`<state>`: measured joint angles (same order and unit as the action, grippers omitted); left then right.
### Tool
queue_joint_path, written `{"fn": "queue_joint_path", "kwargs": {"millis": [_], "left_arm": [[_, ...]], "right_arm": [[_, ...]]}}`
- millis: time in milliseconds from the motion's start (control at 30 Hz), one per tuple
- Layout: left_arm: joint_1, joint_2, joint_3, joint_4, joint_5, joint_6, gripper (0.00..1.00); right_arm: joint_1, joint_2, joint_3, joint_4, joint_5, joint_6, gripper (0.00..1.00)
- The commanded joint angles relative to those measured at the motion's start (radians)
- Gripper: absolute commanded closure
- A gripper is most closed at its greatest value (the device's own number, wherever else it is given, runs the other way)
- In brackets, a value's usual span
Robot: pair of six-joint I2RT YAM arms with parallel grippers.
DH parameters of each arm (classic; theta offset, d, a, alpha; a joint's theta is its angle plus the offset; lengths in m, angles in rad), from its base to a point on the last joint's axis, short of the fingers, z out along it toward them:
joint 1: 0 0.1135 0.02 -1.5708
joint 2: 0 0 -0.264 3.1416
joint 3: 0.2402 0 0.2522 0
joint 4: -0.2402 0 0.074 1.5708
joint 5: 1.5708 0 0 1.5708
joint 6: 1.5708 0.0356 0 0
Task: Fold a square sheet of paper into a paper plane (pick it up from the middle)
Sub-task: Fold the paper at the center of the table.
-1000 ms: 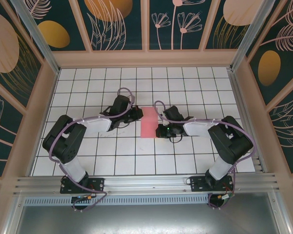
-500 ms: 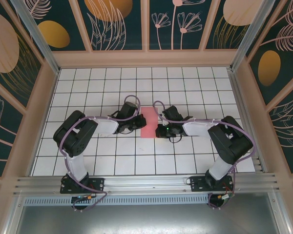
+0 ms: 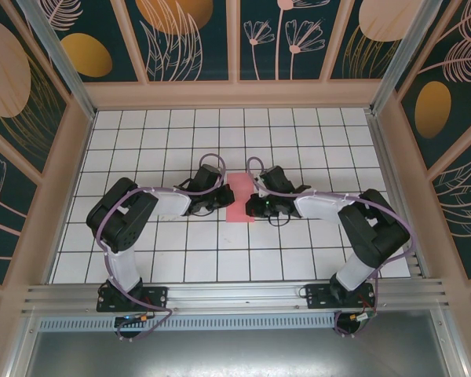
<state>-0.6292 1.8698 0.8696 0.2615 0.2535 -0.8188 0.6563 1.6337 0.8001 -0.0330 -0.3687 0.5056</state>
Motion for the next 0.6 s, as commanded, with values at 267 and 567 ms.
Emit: {"fn": "queue_joint_path", "kwargs": {"millis": [267,567], "left_arm": [[0.003,0.043,-0.040,0.004,-0.014,-0.016,1.00],[0.003,0.033,-0.050,-0.055,-0.070,-0.017,1.00]], "right_arm": [[0.008,0.153,0.123,0.025,-0.028,-0.009,1.00],[-0.005,0.146,0.058,-0.015,-0.003,-0.063,1.00]]}}
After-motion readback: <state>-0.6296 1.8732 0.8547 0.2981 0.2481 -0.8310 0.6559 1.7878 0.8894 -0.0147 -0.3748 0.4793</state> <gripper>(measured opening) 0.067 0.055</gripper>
